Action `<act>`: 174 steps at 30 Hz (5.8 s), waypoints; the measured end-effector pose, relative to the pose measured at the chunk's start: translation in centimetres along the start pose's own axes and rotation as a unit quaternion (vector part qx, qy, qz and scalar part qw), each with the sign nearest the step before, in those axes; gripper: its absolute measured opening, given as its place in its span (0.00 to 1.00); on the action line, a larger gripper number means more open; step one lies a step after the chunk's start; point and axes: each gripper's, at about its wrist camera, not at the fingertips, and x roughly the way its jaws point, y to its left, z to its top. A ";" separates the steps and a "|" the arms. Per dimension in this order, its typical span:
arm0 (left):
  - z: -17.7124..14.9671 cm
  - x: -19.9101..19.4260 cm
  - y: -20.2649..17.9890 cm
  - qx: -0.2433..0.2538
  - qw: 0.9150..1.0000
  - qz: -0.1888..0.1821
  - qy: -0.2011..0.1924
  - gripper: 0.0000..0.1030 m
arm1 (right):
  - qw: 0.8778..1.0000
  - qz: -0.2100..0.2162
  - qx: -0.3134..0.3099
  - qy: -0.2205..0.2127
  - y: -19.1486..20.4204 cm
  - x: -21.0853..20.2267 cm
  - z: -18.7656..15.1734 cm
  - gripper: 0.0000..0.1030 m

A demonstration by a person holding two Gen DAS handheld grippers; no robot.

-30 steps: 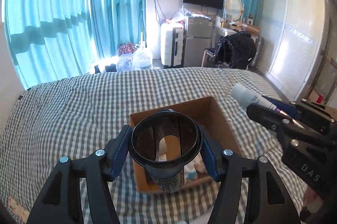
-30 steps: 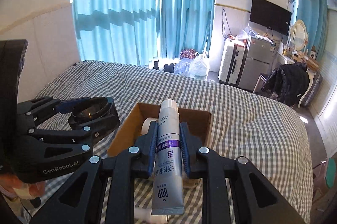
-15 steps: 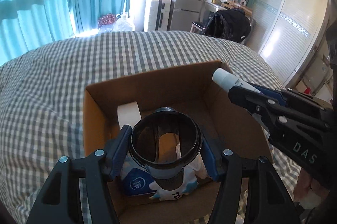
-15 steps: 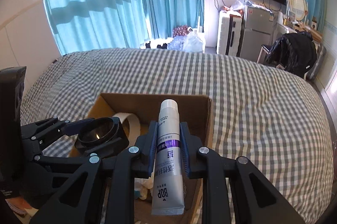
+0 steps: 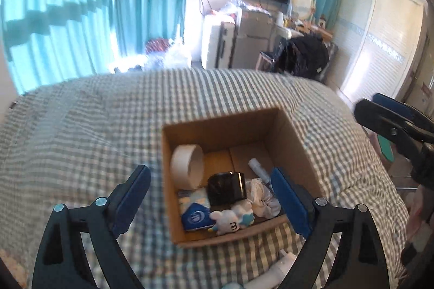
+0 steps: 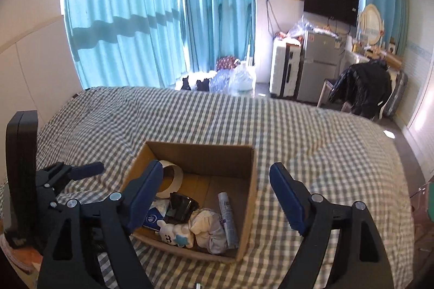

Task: Organize objects
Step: 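Place the black cup and cream tube into the box and open both tools, then grasp the white earbud case with the left tool, then hold the earbud case in the left tool while the right tool grasps the white handheld device, then lower earbud case and white device into the box and open both tools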

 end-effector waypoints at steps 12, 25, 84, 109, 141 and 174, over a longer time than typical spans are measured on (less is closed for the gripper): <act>-1.8 -13.3 1.5 0.005 0.995 0.042 -0.086 0.99 | 0.995 -0.021 -0.067 -0.066 3.3 -13.1 -1.1 0.93; -15.2 -2.0 3.0 -0.091 0.993 0.076 -0.008 0.99 | 0.999 0.012 -0.033 0.039 3.1 -3.1 -16.6 0.94; -20.0 3.2 0.1 -0.016 0.994 0.077 0.078 0.57 | 0.970 0.092 0.038 0.223 3.9 7.4 -22.7 0.64; -16.5 3.2 3.2 -0.080 0.990 0.088 0.076 0.57 | 0.962 0.097 0.158 0.201 3.5 7.8 -19.7 0.53; -15.2 -1.1 1.9 -0.073 0.994 0.058 0.055 0.57 | 0.992 0.073 0.068 0.082 7.9 -1.9 -16.7 0.42; -0.5 14.5 -0.1 -0.016 0.999 0.031 0.031 0.57 | 0.984 0.016 -0.055 0.167 1.5 12.9 -3.3 0.42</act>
